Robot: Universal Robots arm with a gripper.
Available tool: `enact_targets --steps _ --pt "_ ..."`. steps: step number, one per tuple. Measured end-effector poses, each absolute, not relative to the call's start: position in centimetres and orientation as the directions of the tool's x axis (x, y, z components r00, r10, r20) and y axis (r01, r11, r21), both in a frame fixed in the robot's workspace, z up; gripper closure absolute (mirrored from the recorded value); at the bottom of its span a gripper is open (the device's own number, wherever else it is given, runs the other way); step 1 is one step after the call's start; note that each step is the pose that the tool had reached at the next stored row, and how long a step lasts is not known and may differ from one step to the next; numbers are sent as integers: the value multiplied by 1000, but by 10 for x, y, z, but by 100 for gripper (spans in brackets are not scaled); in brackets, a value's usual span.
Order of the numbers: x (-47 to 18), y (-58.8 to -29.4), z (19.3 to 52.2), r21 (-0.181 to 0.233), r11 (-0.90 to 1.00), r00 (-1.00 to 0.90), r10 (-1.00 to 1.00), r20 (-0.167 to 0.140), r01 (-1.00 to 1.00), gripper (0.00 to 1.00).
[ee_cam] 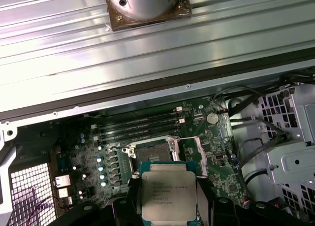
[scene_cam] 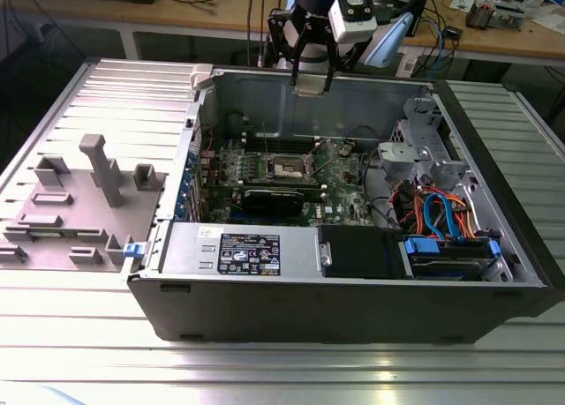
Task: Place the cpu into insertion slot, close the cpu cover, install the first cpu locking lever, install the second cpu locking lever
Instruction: 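Place the cpu into insertion slot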
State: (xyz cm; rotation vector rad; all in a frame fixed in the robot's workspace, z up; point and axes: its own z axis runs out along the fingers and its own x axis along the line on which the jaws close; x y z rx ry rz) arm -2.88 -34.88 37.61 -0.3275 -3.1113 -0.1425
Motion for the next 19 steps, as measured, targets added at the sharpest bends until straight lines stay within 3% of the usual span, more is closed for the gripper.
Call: enact_targets --steps 19 --pt "-29 -349 376 89 968 -972 233 19 234 46"
